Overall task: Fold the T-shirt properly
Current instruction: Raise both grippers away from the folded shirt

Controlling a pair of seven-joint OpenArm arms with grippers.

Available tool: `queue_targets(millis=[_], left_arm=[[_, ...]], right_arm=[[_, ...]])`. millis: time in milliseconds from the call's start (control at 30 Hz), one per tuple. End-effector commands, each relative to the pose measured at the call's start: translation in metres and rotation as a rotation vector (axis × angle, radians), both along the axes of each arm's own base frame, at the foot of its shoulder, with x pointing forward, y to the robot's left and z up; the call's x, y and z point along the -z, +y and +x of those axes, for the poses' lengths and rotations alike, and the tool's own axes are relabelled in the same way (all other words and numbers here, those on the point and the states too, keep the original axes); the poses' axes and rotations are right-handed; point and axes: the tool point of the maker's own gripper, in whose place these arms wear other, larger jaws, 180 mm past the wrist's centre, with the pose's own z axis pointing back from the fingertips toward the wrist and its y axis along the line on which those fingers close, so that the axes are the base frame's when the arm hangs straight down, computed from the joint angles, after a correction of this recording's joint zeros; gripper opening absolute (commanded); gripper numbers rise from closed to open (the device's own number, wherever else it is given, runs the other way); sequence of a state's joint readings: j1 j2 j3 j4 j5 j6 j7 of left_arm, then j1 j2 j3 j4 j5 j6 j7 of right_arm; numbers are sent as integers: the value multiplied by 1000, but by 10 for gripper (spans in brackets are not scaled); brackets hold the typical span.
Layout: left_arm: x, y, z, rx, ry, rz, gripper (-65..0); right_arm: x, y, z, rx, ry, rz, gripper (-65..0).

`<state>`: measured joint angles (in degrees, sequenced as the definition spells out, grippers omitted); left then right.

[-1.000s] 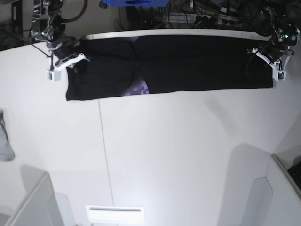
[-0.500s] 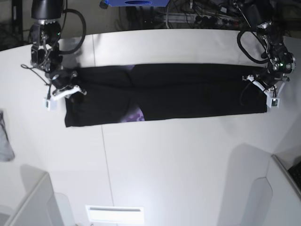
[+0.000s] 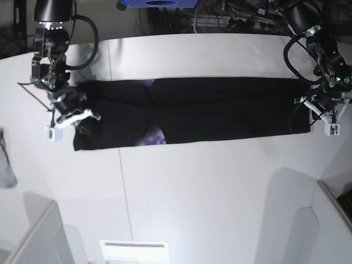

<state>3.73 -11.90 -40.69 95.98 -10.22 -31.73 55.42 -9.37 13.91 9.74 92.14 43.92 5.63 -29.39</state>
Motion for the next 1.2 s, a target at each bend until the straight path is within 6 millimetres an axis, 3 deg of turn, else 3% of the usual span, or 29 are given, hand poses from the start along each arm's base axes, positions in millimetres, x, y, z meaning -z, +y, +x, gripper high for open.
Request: queue_targets(millis=[0,100,233,400,467,533,733,1000,1167], left_arm=[[-18,3,5,9,-51,30,-650],[-25,8,-12,-24,-84,12,-650],[-31,15,-39,-92,-187,-155,-632],[-28,26,-58,-137,-230,-280,-206],[-21,27,-60,-146,-218,-302,-69],[-18,27,-61,-151,-214,-315,0],[-13,11,-56,-110,-194,-325,-26],[10,18,-50,-163,-168,-377,-33],[22,10,-33,-119,-97,-312,-33]], right_arm=[[-18,0,6,-7,-61,-6,-650],[-35,6,3,-28,-104,-14,-650],[-40,10,-2,-38,-115,-16,-650],[-37,11,-5,-42,-105,-13,-650],[-36,11,-6,-42,-103,-13,-650],[-36,11,-6,-42,-103,-13,-650],[-33,12,-9,-43,-95,-12,-650],[-28,12,-17,-44,-75,-12,-650],[-27,15,-17,-41,-75,-1,-650]])
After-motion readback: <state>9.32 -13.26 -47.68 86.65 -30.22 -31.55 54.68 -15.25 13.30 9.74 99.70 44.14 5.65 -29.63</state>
